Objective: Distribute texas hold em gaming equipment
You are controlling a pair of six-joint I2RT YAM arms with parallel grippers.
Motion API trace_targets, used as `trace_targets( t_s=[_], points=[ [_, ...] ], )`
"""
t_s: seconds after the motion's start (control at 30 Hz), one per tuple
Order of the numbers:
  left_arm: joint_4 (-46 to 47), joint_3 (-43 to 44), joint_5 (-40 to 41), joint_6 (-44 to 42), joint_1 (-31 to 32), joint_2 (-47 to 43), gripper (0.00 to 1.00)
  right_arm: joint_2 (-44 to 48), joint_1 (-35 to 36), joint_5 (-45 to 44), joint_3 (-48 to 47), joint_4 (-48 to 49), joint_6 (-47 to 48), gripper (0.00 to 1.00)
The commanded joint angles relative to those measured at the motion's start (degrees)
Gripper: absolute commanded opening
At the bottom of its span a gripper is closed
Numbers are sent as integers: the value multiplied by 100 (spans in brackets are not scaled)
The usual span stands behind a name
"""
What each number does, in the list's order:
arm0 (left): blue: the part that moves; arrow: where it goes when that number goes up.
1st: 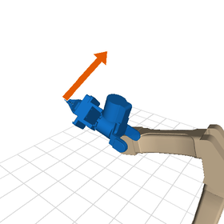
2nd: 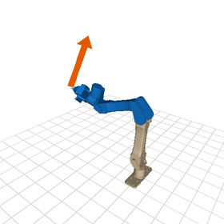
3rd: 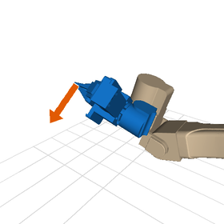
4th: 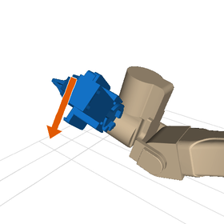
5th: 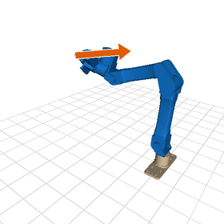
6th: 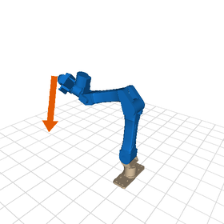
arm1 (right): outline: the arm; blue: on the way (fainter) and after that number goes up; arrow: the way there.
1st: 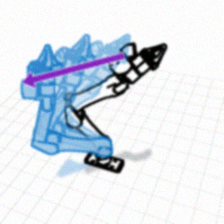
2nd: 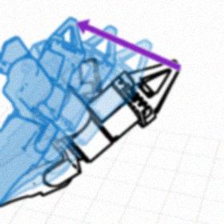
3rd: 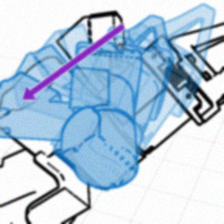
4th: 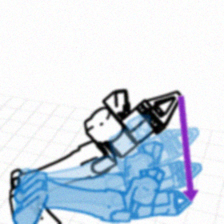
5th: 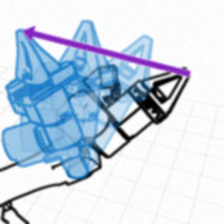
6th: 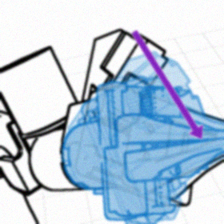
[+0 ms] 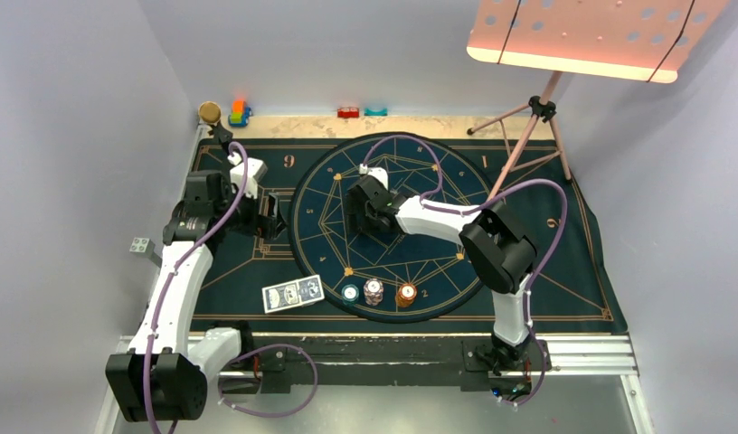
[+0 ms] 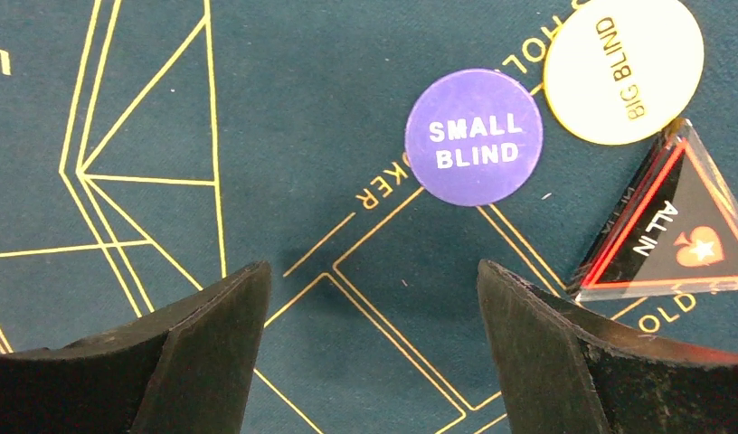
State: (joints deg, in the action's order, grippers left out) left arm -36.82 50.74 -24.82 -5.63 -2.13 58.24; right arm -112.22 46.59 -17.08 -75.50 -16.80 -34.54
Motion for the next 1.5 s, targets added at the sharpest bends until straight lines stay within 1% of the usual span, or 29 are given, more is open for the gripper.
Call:
trace_targets(
  t_s=[0.0, 0.13, 0.3, 0.7, 0.8, 1.0, 1.23, 1.3, 1.47],
  points=[
    [228, -9, -76, 96, -21, -142, 100, 38, -24, -451, -126, -201, -24, 87],
    [239, -12, -68, 99, -15, -167, 100, -42, -123, -702, -197, -272, 84, 87],
    [248, -7, -49, 111, -15, -174, 100, -215, -266, -841, -313, -128, 290, 86],
    [272, -15, -22, 123, -15, -195, 100, -823, -344, -788, -955, -65, 556, 79],
    [276, -17, -14, 121, -15, -194, 100, -933, -348, -798, -1062, -92, 605, 75],
    [303, -19, 16, 139, -15, -206, 100, -1139, -340, -802, -1240, -188, 722, 58],
    [302, 29, 141, 156, -20, -217, 100, -1207, -194, -541, -1168, -208, 768, 50],
    [263, 98, 318, 166, -24, -168, 100, -1192, -98, -411, -1118, -124, 793, 47],
    [142, 310, 782, 233, -152, 25, 100, -1222, 270, 3, -1253, -23, 861, 43]
  ],
)
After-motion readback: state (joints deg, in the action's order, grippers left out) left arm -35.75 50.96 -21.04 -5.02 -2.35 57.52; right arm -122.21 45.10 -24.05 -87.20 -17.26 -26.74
